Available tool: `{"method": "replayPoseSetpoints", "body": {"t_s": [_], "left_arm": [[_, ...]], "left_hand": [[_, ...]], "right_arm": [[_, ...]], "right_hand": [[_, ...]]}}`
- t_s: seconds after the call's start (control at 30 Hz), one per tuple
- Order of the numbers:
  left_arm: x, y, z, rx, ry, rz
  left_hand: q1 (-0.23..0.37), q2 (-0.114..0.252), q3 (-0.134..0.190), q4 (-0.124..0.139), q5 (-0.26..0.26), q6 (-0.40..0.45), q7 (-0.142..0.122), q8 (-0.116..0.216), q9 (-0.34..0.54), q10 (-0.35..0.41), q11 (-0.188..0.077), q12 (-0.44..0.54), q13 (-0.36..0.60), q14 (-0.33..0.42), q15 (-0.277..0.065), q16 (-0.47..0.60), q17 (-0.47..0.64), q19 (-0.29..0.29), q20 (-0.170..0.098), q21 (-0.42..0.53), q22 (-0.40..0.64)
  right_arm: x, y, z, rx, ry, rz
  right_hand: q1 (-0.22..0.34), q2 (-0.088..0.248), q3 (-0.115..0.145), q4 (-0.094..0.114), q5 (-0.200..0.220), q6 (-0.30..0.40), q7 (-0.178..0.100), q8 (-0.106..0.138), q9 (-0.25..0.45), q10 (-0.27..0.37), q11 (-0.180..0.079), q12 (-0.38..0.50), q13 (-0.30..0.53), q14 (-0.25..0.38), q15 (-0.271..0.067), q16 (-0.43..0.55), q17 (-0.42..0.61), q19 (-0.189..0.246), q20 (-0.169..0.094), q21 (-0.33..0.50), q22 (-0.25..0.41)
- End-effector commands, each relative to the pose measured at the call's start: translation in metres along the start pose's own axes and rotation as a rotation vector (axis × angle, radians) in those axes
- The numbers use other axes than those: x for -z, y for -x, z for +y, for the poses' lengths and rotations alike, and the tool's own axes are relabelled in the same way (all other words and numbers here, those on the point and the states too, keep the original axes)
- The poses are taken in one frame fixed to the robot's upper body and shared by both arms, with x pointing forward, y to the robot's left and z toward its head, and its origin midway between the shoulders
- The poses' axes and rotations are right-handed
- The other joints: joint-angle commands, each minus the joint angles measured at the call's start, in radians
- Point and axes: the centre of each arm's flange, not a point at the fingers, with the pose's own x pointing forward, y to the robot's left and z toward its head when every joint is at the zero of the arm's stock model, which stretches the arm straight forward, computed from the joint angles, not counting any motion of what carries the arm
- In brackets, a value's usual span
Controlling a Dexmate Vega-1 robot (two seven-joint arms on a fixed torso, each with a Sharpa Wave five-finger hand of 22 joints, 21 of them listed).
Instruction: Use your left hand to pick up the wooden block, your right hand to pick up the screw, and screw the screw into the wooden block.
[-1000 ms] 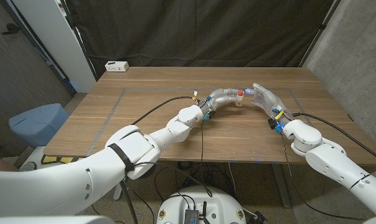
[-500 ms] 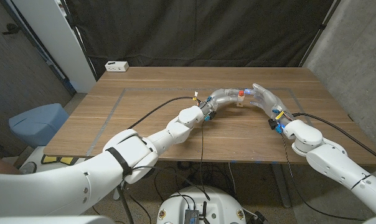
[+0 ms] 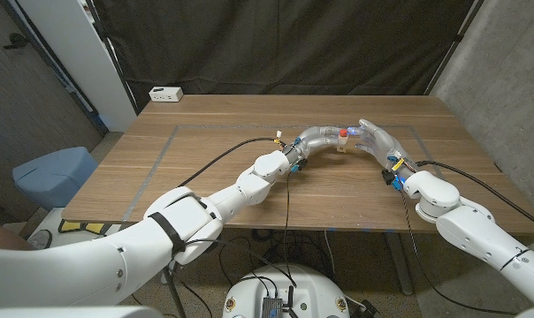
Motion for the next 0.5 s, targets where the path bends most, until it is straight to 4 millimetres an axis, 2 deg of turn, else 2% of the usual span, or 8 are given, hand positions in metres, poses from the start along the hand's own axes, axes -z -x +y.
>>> {"method": "replayPoseSetpoints", "body": {"t_s": [0.03,0.5], "left_arm": [[0.0,0.0001,-0.0013,0.001,0.0,0.001],[0.0012,-0.0002,-0.0017,0.003,0.002,0.007]], "left_hand": [[-0.053,0.073,0.05,0.047,0.006,0.084,0.052,0.006,0.006,0.015,-0.009,0.053,0.103,0.008,-0.08,0.004,0.003,0.005,0.002,0.005,0.002],[-0.052,0.073,0.051,0.047,0.006,0.085,0.053,0.006,0.006,0.017,-0.01,0.053,0.102,0.009,-0.079,0.003,0.002,0.006,0.001,0.006,0.002]], "right_arm": [[-0.0004,0.0015,0.0011,-0.003,0.003,-0.004],[-0.0008,0.0011,0.0033,-0.006,0.006,-0.005]], "right_hand": [[0.002,-0.005,-0.002,0.001,0.004,0.027,-0.001,0.014,0.001,0.006,-0.005,0.006,0.005,0.008,-0.001,0.004,0.001,-0.006,0.005,0.0,0.004],[0.006,0.001,0.001,0.0,0.004,0.059,0.007,0.02,-0.001,0.019,-0.032,0.009,0.005,0.012,-0.008,0.005,0.0,-0.007,0.004,0.001,0.004]]}}
